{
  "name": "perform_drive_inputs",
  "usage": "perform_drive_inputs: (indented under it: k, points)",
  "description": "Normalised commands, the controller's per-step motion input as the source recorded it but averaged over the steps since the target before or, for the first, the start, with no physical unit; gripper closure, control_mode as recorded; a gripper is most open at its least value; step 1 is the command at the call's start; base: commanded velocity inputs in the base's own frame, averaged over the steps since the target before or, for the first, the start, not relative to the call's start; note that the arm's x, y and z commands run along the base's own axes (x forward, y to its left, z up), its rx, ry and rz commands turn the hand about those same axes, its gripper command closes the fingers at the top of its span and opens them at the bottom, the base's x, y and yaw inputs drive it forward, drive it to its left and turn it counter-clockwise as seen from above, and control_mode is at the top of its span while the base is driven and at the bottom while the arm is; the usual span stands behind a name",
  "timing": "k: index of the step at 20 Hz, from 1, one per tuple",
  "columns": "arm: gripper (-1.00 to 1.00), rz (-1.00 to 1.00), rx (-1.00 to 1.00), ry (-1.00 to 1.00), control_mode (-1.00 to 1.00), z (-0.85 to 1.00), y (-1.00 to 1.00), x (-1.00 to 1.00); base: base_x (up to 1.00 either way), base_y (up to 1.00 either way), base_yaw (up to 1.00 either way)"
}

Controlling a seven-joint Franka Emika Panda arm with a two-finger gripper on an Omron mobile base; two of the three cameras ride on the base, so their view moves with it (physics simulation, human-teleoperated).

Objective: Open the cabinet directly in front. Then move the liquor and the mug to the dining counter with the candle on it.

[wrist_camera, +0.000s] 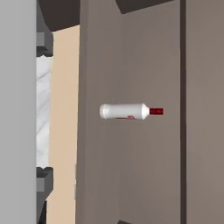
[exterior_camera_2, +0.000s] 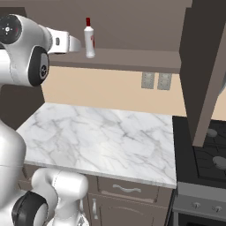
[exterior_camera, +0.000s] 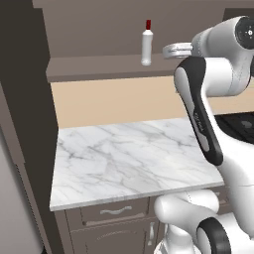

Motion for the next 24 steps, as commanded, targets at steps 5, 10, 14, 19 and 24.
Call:
perform_drive_inputs:
  k: [5,10,14,19,24]
  points:
    - [-1.0,0.0,0.0,-0.09,-1.0,-0.2,0.0,0.17,0.0,0.0,0.0]
    - [-1.0,0.0,0.0,-0.05,-1.0,-0.05,0.0,0.2,0.0,0.0,0.0]
    - [-1.0,0.0,0.0,0.0,-1.0,0.0,0.0,0.26,0.0,0.0,0.0]
    - [-1.0,0.0,0.0,0.0,-1.0,0.0,0.0,0.26,0.0,0.0,0.0]
    - [-1.0,0.0,0.0,0.0,-1.0,0.02,0.0,0.24,0.0,0.0,0.0]
